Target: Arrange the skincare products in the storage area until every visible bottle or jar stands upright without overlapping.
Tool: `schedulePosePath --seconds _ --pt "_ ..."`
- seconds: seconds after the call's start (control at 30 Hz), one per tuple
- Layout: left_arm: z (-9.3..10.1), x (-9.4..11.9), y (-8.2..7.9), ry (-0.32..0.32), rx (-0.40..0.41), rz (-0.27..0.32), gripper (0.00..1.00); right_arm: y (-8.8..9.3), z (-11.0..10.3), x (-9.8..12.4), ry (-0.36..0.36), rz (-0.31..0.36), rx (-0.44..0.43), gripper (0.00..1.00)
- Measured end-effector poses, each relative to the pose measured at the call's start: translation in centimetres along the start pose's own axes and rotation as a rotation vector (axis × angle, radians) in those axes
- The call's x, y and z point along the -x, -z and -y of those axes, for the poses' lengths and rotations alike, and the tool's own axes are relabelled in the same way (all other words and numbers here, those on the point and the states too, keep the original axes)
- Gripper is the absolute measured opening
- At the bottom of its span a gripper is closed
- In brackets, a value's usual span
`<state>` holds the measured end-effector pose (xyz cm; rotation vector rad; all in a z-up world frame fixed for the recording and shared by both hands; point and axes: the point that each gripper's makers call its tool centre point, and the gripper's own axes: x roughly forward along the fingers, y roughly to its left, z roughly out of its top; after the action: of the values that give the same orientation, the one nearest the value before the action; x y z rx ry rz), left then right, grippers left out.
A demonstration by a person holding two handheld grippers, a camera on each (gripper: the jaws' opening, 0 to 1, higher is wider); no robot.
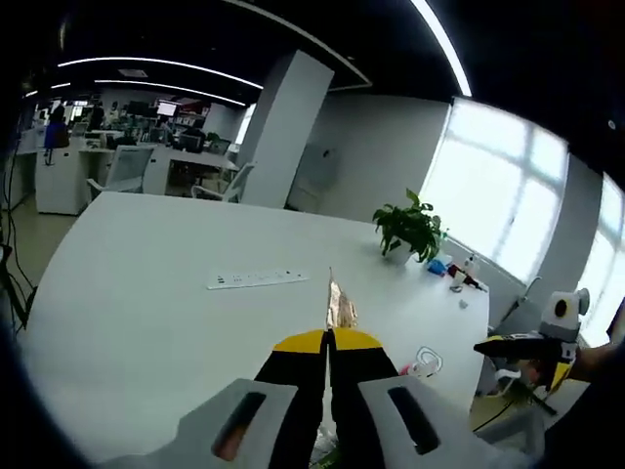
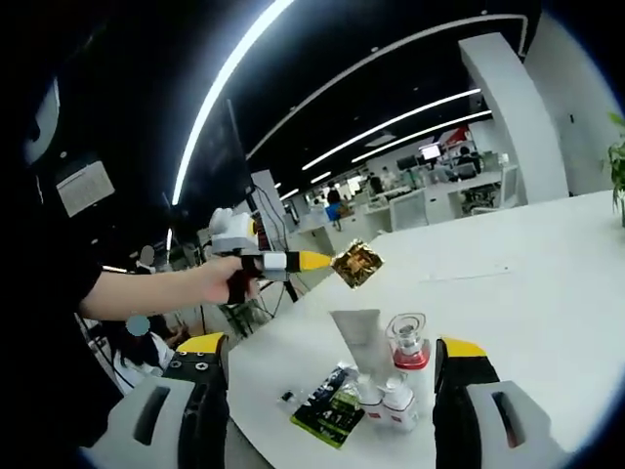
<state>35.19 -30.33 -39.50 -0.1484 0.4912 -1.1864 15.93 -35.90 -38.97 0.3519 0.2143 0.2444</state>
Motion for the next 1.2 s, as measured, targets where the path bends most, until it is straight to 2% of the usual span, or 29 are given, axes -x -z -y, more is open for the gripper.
schedulePosePath --seconds 0.1,0.37,0.47,0.8,0.9,1.1,1.2 --pt "1.7 2.1 -0.4 0.003 0.000 0.032 0.03 -0.6 -0.9 0.0 -0.029 0.023 -0.010 0.89" --pt "4.9 5.5 -1.8 0.051 0.017 0.113 0.03 -0.8 -2.8 0.1 -0.086 0.026 -0.012 0.85" --pt "6.6 7.3 -2.1 0.078 0.058 0.150 0.03 -1.0 -3.6 0.1 -0.108 0.029 -0.009 0.84" --pt "9.6 10.3 -1.3 0.135 0.123 0.197 0.03 -1.9 -5.3 -0.3 -0.181 0.058 -0.056 0.80" --pt "10.7 11.2 -1.1 0.166 0.146 0.208 0.03 -2.5 -6.5 -0.6 -0.228 0.080 -0.108 0.75" --pt "13.0 12.2 -0.8 0.220 0.163 0.219 0.03 -3.2 -7.8 -1.2 -0.275 0.094 -0.134 0.65" --pt "14.5 12.6 -0.6 0.264 0.189 0.227 0.03 -4.1 -8.5 -1.3 -0.305 0.136 -0.200 0.59"
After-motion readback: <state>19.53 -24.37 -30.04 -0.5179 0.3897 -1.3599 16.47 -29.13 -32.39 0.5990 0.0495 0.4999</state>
